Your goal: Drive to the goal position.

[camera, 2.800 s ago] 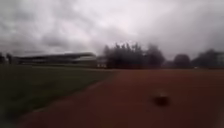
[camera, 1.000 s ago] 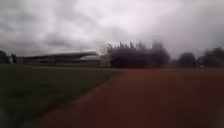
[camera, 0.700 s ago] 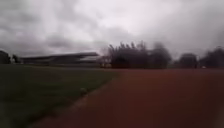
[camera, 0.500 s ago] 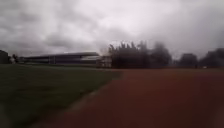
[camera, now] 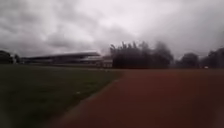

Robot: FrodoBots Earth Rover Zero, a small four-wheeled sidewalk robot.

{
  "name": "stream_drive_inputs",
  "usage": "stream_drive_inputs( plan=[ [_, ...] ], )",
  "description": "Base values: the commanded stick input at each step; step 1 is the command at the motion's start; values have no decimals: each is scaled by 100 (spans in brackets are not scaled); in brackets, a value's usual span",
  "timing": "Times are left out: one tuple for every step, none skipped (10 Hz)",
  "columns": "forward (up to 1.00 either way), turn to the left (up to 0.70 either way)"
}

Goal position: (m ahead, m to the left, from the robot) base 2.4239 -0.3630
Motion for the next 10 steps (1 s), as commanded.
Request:
stream_drive_inputs(
  plan=[
    [70, -35],
    [70, -35],
    [70, -35],
    [70, -35],
    [70, -35],
    [70, -35],
    [70, -35],
    [70, -35],
    [70, -35],
    [70, -35]
  ],
)
